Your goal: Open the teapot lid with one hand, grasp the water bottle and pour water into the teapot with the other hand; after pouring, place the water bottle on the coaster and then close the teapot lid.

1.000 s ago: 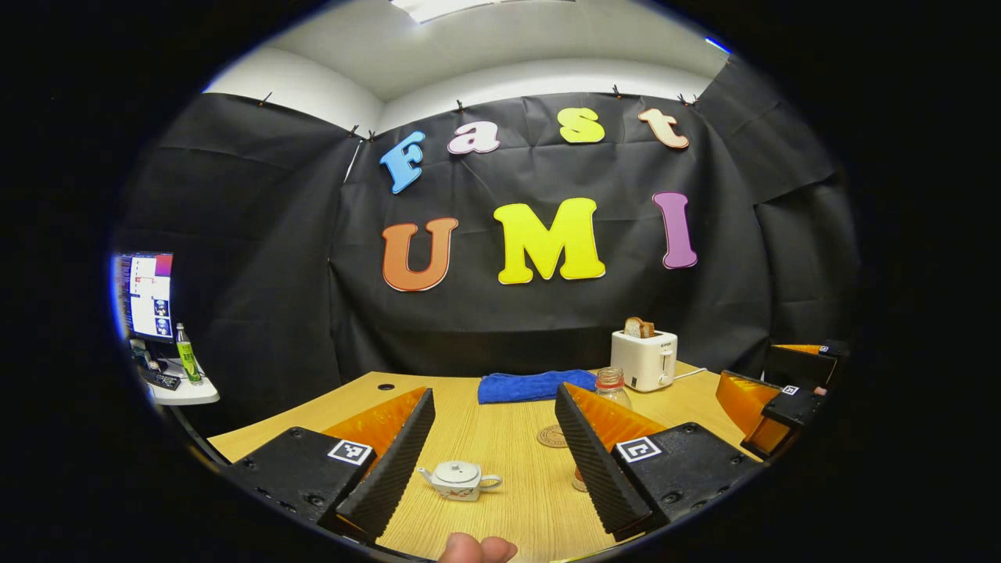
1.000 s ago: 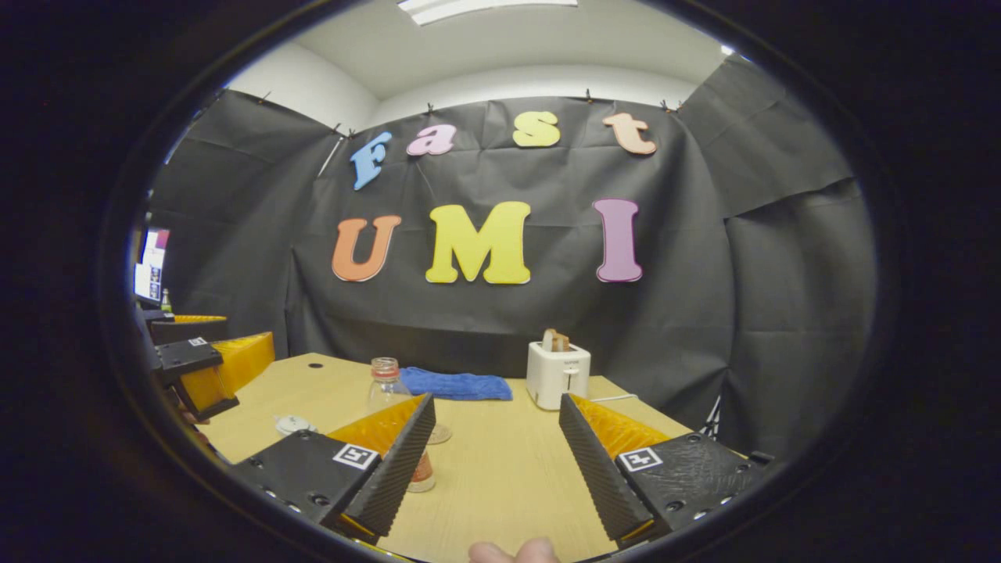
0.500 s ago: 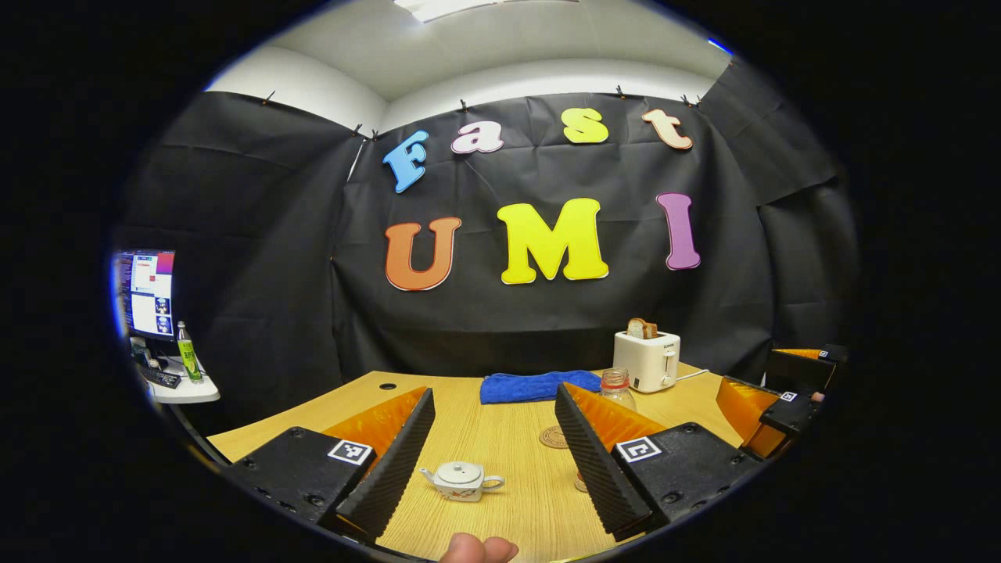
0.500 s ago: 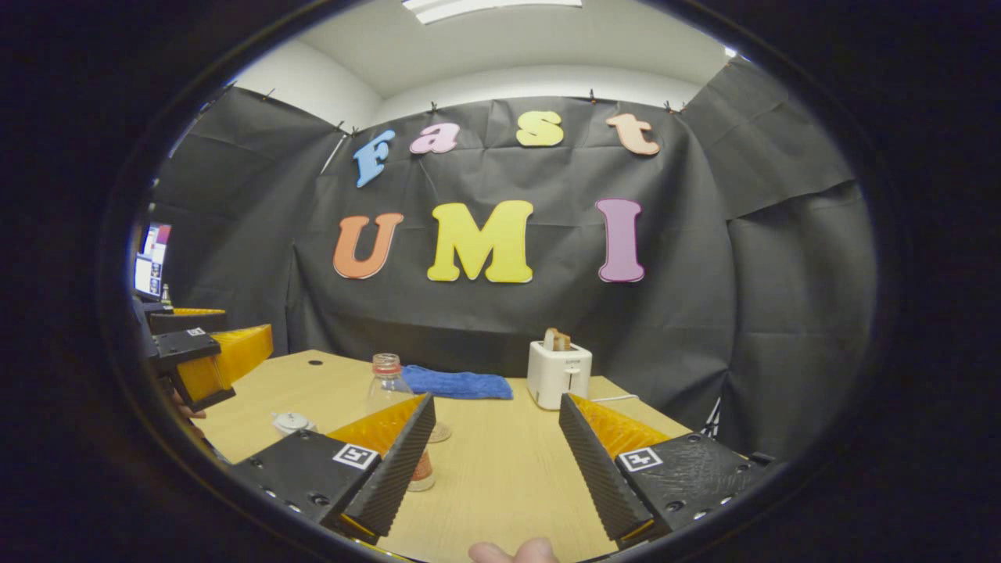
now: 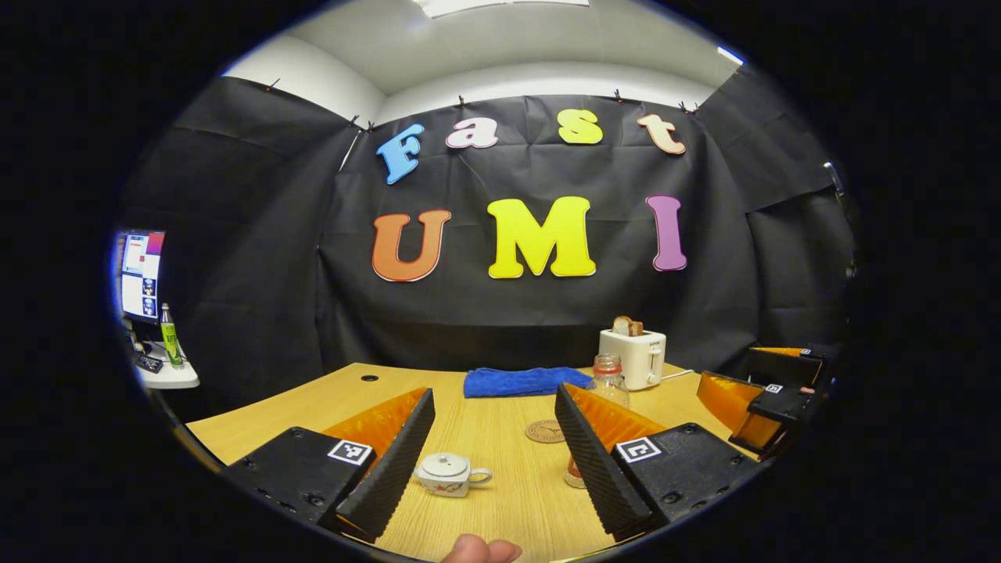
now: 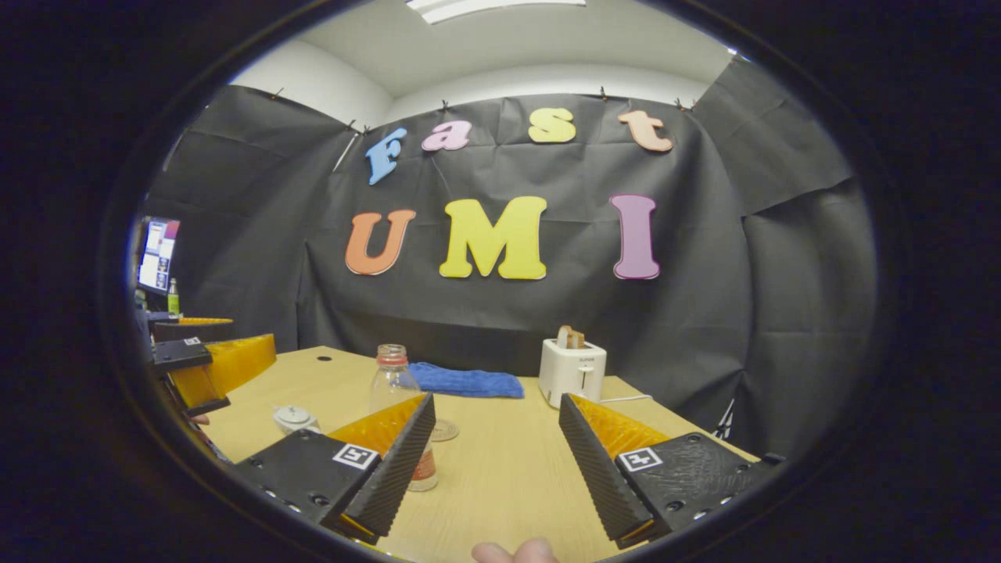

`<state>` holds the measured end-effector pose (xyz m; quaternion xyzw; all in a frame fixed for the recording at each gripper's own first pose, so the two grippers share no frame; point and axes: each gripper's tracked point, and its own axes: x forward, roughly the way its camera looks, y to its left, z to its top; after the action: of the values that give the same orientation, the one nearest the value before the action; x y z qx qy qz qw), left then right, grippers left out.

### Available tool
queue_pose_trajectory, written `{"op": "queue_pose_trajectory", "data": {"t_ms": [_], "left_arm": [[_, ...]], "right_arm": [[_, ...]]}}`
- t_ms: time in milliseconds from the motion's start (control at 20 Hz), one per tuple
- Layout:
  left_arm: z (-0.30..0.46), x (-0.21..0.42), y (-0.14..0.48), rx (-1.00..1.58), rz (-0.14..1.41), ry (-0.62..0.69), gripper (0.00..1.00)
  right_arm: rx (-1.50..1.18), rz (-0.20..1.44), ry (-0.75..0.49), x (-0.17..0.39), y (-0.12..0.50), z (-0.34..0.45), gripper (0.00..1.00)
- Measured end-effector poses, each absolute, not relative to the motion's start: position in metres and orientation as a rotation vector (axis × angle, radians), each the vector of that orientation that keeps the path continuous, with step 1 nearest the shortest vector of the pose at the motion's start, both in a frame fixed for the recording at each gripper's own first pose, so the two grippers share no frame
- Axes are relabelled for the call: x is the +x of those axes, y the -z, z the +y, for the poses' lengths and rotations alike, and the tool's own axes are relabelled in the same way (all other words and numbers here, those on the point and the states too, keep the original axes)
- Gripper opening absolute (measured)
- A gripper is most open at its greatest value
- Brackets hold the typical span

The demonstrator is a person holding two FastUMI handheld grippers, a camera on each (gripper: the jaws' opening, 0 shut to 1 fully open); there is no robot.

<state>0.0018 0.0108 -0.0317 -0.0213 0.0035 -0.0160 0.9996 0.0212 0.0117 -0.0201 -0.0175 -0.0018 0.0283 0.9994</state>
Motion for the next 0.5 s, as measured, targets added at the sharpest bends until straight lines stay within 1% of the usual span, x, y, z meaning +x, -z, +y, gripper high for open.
{"op": "queue_pose_trajectory", "data": {"t_ms": [200, 250, 300, 350, 400, 450, 500], "left_arm": [[0.019, 0.007, 0.068, -0.073, 0.095, 0.033, 0.97], [0.021, 0.008, 0.075, -0.081, 0.117, 0.032, 0.97], [0.023, 0.01, 0.082, -0.085, 0.138, 0.03, 0.97], [0.024, 0.013, 0.09, -0.086, 0.16, 0.029, 0.97], [0.026, 0.017, 0.095, -0.084, 0.178, 0.027, 0.97], [0.029, 0.019, 0.1, -0.082, 0.197, 0.024, 0.97], [0.03, 0.021, 0.104, -0.079, 0.215, 0.025, 0.98]], "right_arm": [[-0.027, 0.023, -0.068, 0.034, 0.033, 0.012, 0.99], [-0.029, 0.029, -0.068, 0.038, 0.035, 0.011, 0.95], [-0.032, 0.037, -0.067, 0.041, 0.039, 0.01, 0.99], [-0.034, 0.045, -0.067, 0.044, 0.042, 0.01, 0.96], [-0.033, 0.055, -0.067, 0.047, 0.047, 0.009, 0.99], [-0.034, 0.064, -0.065, 0.05, 0.05, 0.008, 0.96], [-0.034, 0.072, -0.061, 0.053, 0.052, 0.005, 0.96]]}}
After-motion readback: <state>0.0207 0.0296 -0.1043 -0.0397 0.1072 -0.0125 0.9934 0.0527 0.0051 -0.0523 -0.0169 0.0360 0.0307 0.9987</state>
